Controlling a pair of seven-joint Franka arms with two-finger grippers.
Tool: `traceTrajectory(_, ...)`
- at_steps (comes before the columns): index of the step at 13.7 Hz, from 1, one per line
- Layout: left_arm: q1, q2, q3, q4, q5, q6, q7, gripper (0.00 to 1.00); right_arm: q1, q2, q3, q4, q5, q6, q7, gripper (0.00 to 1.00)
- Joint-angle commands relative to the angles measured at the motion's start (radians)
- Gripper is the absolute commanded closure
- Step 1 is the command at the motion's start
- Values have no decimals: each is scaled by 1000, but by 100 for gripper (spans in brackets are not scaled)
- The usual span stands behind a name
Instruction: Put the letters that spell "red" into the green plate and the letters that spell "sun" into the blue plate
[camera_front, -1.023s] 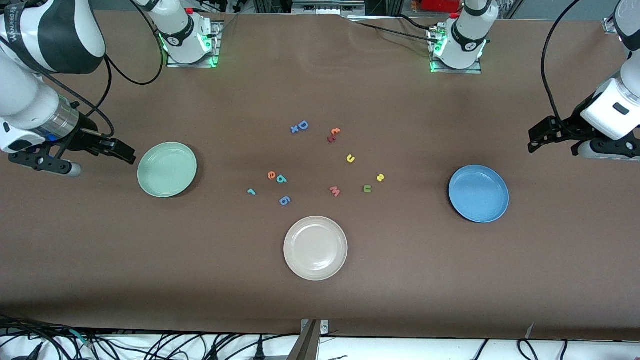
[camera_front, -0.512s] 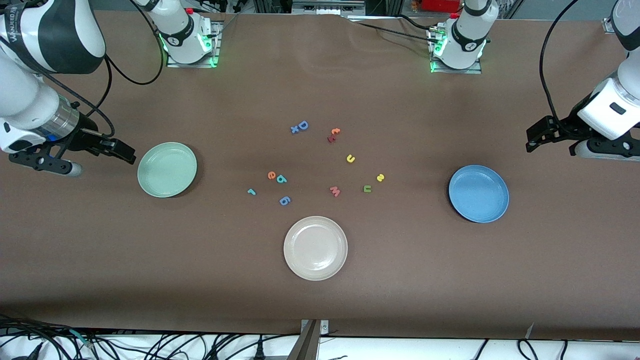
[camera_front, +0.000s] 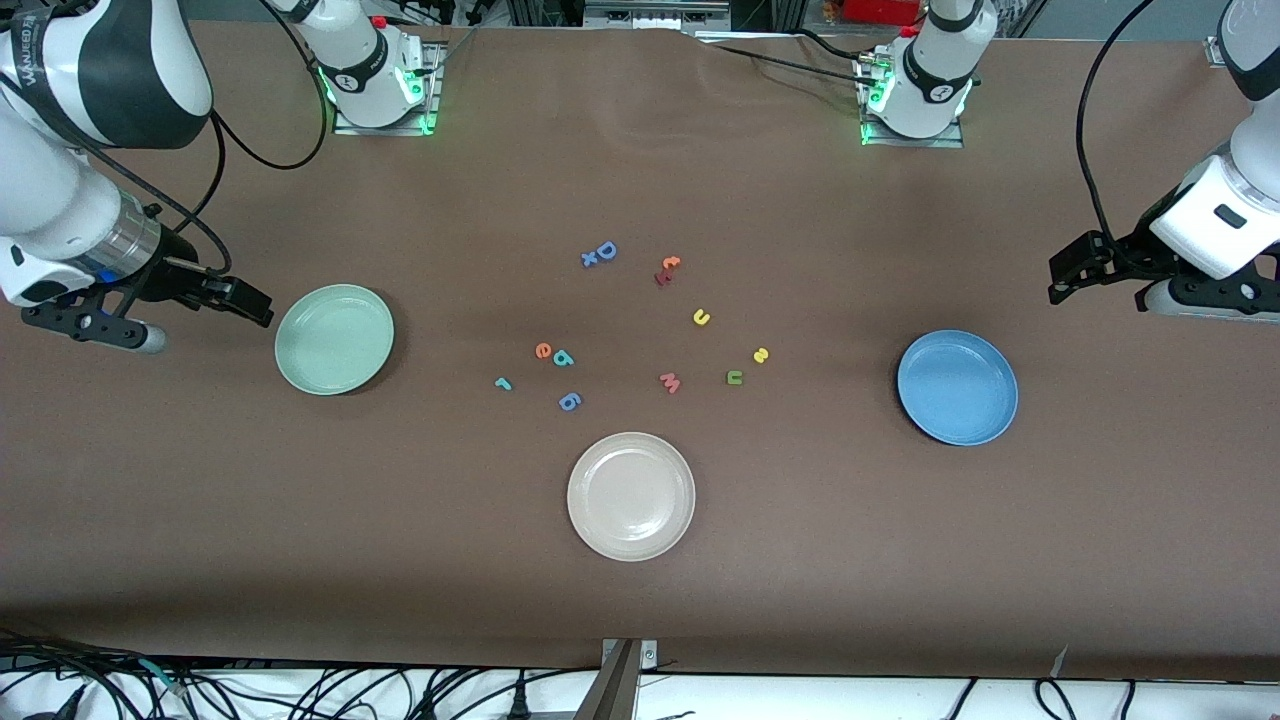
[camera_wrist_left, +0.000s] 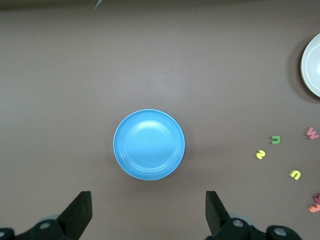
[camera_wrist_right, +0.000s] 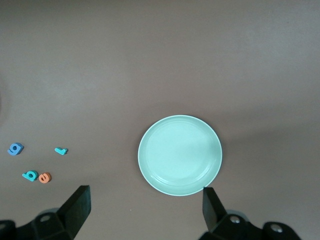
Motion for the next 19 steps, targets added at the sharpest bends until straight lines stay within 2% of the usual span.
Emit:
traceTrajectory(1,0,-10,-1,2,5,-17,1,0,1,-17,-2,-15,5,-6,6,1)
traceTrajectory(19,-2,-10,-8,7,5,-41,1,0,3,-17,-2,-32,5,-5,13,0)
